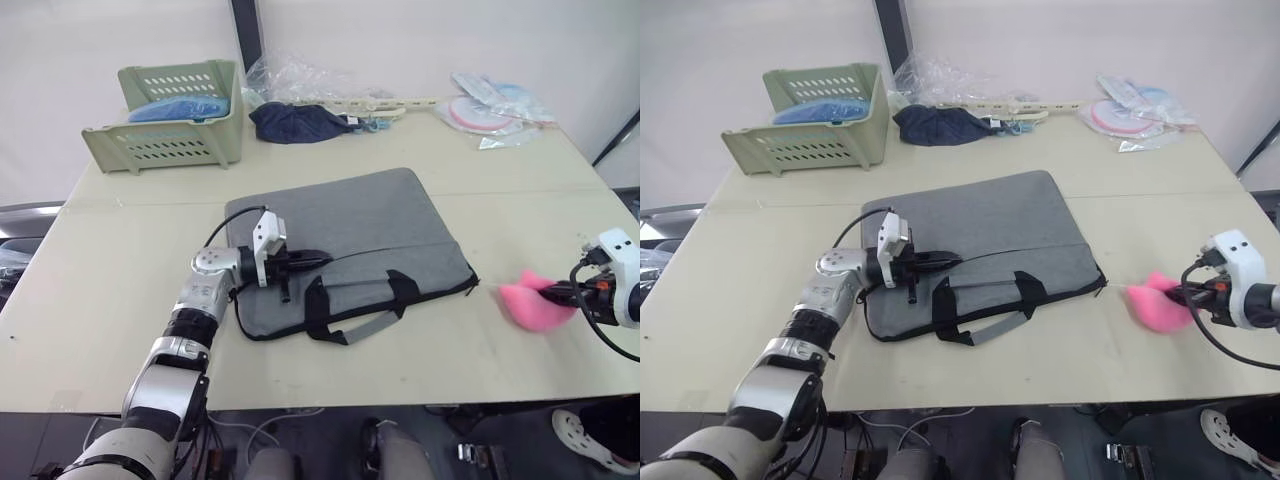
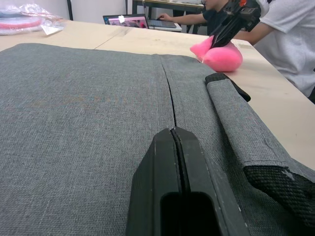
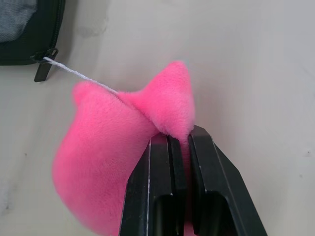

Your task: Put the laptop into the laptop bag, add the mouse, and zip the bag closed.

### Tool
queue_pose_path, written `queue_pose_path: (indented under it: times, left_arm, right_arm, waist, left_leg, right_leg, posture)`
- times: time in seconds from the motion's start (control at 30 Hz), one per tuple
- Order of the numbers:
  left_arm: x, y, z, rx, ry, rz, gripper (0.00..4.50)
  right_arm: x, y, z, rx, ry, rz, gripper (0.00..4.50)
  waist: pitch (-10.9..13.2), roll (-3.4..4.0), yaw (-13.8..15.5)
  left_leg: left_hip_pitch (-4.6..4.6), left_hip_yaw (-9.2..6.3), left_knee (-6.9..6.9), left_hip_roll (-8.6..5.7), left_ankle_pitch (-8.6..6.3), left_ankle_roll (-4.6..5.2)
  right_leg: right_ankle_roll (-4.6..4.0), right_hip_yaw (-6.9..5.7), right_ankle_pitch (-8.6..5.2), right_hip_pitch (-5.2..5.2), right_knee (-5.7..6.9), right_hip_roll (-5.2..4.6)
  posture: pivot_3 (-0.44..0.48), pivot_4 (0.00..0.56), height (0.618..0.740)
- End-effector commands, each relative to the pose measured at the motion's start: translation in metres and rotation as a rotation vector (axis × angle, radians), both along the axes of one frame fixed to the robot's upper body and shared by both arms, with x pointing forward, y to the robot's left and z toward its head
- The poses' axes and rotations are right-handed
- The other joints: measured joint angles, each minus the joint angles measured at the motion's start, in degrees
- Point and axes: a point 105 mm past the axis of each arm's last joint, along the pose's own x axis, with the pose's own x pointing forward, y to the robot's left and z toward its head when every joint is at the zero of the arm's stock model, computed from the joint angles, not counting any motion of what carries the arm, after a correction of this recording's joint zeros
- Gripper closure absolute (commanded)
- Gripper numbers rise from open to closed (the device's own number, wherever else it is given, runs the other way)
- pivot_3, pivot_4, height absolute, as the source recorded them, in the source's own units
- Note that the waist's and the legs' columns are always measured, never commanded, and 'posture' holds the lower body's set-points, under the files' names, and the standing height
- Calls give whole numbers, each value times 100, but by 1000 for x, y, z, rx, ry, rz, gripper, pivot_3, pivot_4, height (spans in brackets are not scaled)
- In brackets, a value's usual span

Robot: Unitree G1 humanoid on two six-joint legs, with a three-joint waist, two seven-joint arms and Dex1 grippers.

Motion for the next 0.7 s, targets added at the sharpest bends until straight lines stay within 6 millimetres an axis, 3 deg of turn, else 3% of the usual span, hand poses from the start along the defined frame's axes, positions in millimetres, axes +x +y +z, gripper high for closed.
queue_pose_path:
  times: [0.03, 0.47, 0.7]
  left_arm:
    - [-21, 11, -61, 114, 211, 4, 4500]
    - [-23, 12, -62, 113, 213, 12, 4500]
    - [-24, 13, -62, 110, 213, 19, 4500]
  right_arm:
    - [5, -29, 5, -101, -34, -136, 4418]
    - [50, -3, 24, -67, -223, -124, 4418]
    - [65, 3, 24, -69, -264, -130, 4418]
  waist:
    - [-2, 4, 1]
    - [-9, 15, -41]
    - [-12, 21, -75]
  left_leg:
    - [0, 0, 0, -1, 0, 0]
    - [1, 2, 1, -1, 0, 0]
    - [1, 2, 2, -1, 1, 1]
  right_leg:
    - [0, 0, 0, 0, 0, -1]
    - [5, 2, 3, 0, 2, -3]
    - [7, 3, 4, 0, 4, -4]
  posture:
    - [0, 150, 740]
    - [0, 150, 740]
    - [0, 150, 740]
